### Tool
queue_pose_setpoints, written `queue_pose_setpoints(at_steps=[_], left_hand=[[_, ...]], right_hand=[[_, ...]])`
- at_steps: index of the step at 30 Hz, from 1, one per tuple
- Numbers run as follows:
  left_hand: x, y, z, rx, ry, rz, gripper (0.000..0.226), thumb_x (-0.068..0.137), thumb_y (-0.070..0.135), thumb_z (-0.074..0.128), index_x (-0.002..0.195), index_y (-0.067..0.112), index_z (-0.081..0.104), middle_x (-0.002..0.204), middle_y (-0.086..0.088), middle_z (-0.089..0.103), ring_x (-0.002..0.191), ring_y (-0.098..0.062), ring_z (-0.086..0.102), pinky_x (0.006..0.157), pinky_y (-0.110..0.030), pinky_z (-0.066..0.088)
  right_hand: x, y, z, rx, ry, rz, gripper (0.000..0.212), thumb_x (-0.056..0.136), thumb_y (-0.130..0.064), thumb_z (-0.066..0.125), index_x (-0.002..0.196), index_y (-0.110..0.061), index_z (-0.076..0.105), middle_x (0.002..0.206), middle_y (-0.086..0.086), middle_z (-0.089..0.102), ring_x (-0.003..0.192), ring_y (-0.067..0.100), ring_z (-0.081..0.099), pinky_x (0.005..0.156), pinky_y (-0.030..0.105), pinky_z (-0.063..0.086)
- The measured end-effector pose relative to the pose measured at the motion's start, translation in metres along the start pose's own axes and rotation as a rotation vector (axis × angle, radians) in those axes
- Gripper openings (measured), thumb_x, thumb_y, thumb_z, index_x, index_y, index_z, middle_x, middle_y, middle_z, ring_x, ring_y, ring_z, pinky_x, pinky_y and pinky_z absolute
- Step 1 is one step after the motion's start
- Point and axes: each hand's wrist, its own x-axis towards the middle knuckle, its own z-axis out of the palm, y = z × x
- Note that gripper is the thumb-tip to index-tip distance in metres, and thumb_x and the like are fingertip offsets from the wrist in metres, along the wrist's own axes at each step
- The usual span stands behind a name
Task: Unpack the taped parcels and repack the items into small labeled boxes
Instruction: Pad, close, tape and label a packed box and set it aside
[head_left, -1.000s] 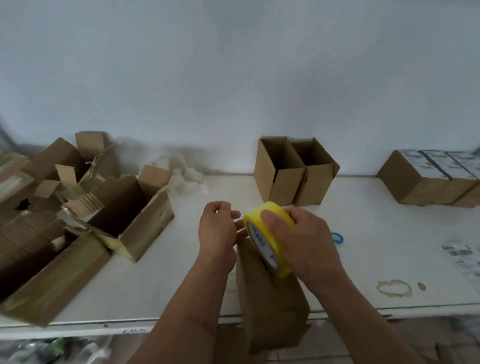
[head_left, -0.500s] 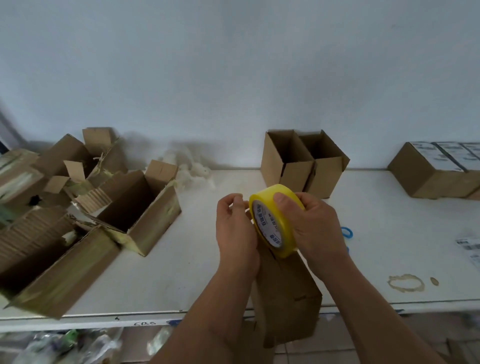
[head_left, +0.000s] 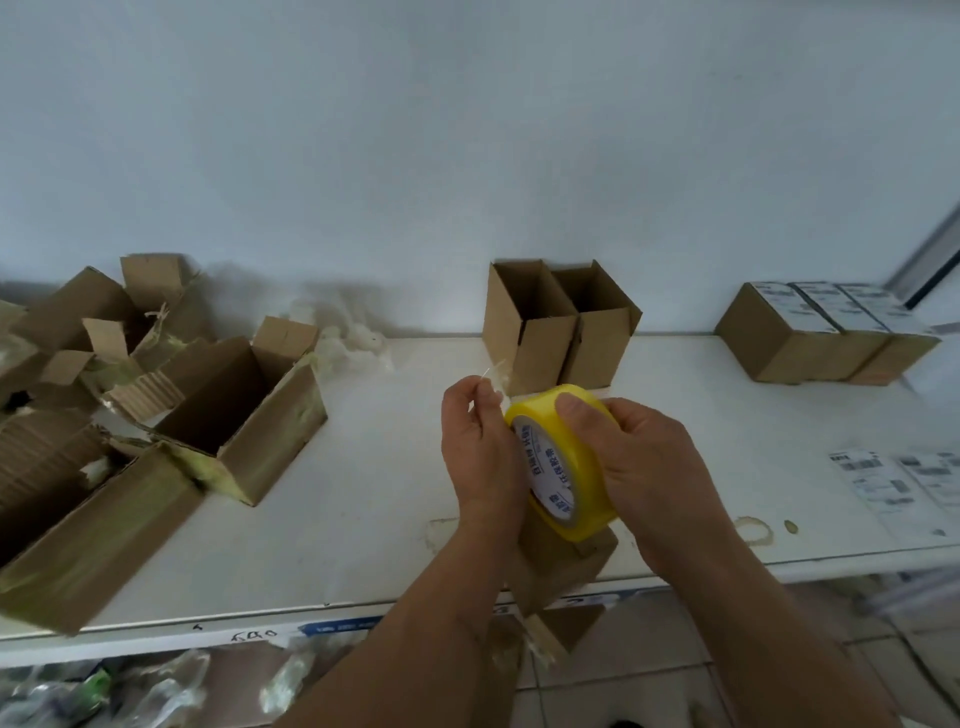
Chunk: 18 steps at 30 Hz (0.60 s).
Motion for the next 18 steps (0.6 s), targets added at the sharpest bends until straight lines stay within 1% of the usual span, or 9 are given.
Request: queue_pose_setpoints(at_steps=[2,4,6,8,10,12,13,15,18], left_hand=[[0.001,-0.003,0.004,0.036,0.011,0.01,0.015,0.103,0.041,0.042,0.106,0.034,0.054,0.11,0.007,0.065,0.099,-0.012,0.064,0.084,-0.029,0.054],[0.001,-0.003,0.004,0.074,0.017,0.028,0.012,0.103,0.036,0.043,0.103,0.032,0.055,0.109,0.007,0.063,0.098,-0.009,0.061,0.08,-0.022,0.047],[0.002,-0.003,0.004,0.142,0.011,0.066,0.016,0.103,0.03,0.046,0.09,0.039,0.052,0.105,0.007,0.06,0.093,-0.005,0.057,0.079,-0.022,0.043],[0.004,-0.002,0.004,0.204,0.004,0.081,0.024,0.102,0.027,0.047,0.082,0.04,0.047,0.101,0.006,0.058,0.088,-0.004,0.055,0.078,-0.023,0.041],[0.007,-0.001,0.004,0.236,-0.001,0.071,0.02,0.102,0.026,0.047,0.085,0.036,0.05,0.1,0.004,0.059,0.086,-0.006,0.054,0.076,-0.021,0.041],[0.012,-0.002,0.003,0.245,-0.006,0.038,0.01,0.101,0.025,0.049,0.095,0.026,0.056,0.099,0.004,0.06,0.086,-0.007,0.055,0.073,-0.021,0.042],[0.014,-0.002,0.003,0.237,-0.01,0.014,0.009,0.101,0.025,0.049,0.098,0.023,0.058,0.098,0.004,0.061,0.088,-0.009,0.057,0.074,-0.023,0.044],[0.021,-0.001,0.001,0.173,0.0,-0.04,0.012,0.1,0.023,0.05,0.094,0.022,0.061,0.095,0.003,0.065,0.089,-0.013,0.062,0.078,-0.03,0.051],[0.035,0.006,-0.001,0.187,-0.018,-0.081,0.015,0.1,0.02,0.05,0.093,0.02,0.062,0.093,0.0,0.067,0.082,-0.012,0.061,0.067,-0.025,0.049]], right_hand=[[-0.005,0.006,-0.004,0.027,0.022,0.004,0.051,0.072,-0.068,0.04,0.099,-0.03,0.061,0.09,-0.009,0.065,0.081,0.01,0.062,0.075,0.023,0.053],[-0.007,0.012,-0.005,0.03,0.028,0.007,0.048,0.082,-0.064,0.044,0.105,-0.027,0.063,0.094,-0.006,0.067,0.085,0.012,0.064,0.081,0.029,0.055],[-0.007,0.016,-0.008,0.007,0.029,0.002,0.038,0.089,-0.057,0.047,0.105,-0.027,0.063,0.091,-0.006,0.067,0.083,0.011,0.064,0.078,0.026,0.055],[-0.006,0.017,-0.01,-0.015,0.016,-0.009,0.035,0.09,-0.056,0.048,0.103,-0.027,0.063,0.086,-0.01,0.065,0.079,0.009,0.063,0.072,0.02,0.052],[-0.006,0.018,-0.012,-0.039,0.001,-0.015,0.036,0.09,-0.057,0.048,0.103,-0.027,0.063,0.084,-0.011,0.064,0.078,0.008,0.062,0.069,0.017,0.051],[-0.005,0.02,-0.012,-0.056,-0.014,-0.015,0.038,0.09,-0.057,0.048,0.103,-0.025,0.063,0.085,-0.01,0.064,0.078,0.008,0.062,0.067,0.017,0.05],[-0.004,0.02,-0.012,-0.067,-0.022,-0.015,0.038,0.09,-0.057,0.048,0.103,-0.024,0.063,0.085,-0.009,0.064,0.078,0.008,0.062,0.067,0.016,0.05],[-0.004,0.021,-0.011,-0.096,-0.046,-0.013,0.039,0.09,-0.057,0.049,0.103,-0.023,0.063,0.084,-0.009,0.064,0.078,0.008,0.062,0.066,0.016,0.05],[-0.003,0.021,-0.008,-0.137,-0.066,-0.005,0.037,0.091,-0.057,0.048,0.102,-0.024,0.061,0.083,-0.009,0.062,0.078,0.009,0.061,0.065,0.015,0.048]])
